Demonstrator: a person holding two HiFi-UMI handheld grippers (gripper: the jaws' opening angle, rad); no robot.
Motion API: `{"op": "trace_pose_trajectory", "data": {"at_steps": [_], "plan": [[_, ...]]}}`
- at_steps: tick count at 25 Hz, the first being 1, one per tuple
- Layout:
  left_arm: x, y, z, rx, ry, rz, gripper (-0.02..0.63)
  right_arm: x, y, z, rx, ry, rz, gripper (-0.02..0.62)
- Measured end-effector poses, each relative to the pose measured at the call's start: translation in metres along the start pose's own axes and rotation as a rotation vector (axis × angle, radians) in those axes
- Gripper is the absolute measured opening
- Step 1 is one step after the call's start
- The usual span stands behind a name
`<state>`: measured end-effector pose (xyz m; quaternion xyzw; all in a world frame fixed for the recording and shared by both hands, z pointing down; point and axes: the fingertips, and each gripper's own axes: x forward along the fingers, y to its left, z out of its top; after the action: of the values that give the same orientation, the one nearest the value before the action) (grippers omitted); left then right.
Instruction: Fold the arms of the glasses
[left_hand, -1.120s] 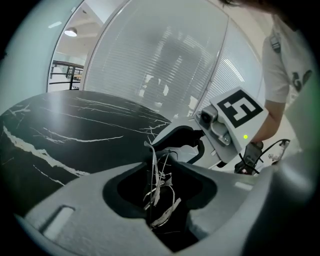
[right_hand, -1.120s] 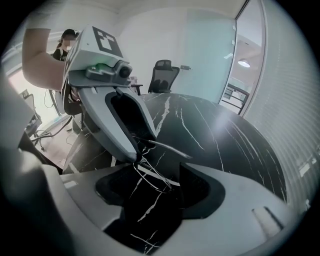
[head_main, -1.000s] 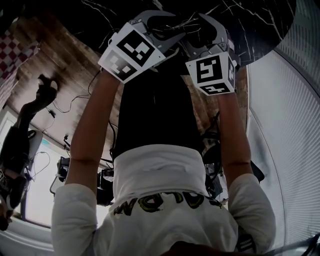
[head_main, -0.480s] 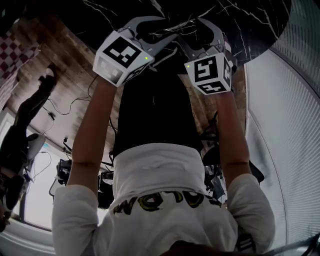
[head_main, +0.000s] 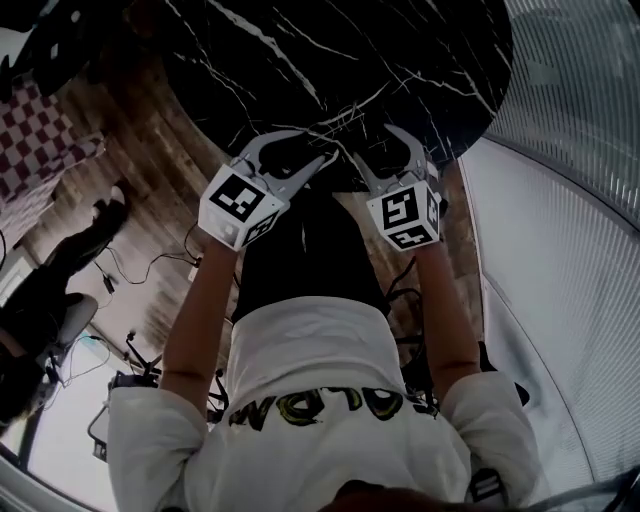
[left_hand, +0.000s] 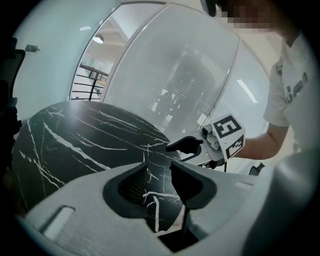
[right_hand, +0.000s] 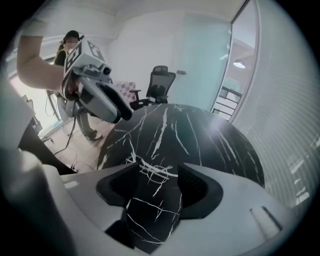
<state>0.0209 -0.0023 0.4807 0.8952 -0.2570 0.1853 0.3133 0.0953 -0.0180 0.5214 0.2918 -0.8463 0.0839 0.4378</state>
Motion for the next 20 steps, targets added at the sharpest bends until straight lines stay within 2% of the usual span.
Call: {"op": "trace_pose_trajectory", "data": {"at_steps": [4,7,11,15,20], "plan": [[-0.039,-0.036,0.044,0.015,-0.081,0.001,0.155,-0.066,-0.011,0.06,0.112,-0.194,-0.048,0.15],[-0.066,-0.055,0.079,0.043,-0.158,0.021,0.155,-0.11,-0.017,0.102,0.2,-0.329,-0.067,0.13],[-0.106,-0.088,0.115,0.04,-0.253,0.057,0.14,-0.169,-0.009,0.138,0.299,-0.446,-0.085,0.108],[-0.134,-0.105,0.149,0.027,-0.359,0.057,0.118,-0.21,-0.009,0.173,0.353,-0.562,-0.11,0.08],[-0.156,-0.136,0.173,0.066,-0.41,0.016,0.106,-0.249,0.003,0.202,0.387,-0.653,-0.105,0.049]]}}
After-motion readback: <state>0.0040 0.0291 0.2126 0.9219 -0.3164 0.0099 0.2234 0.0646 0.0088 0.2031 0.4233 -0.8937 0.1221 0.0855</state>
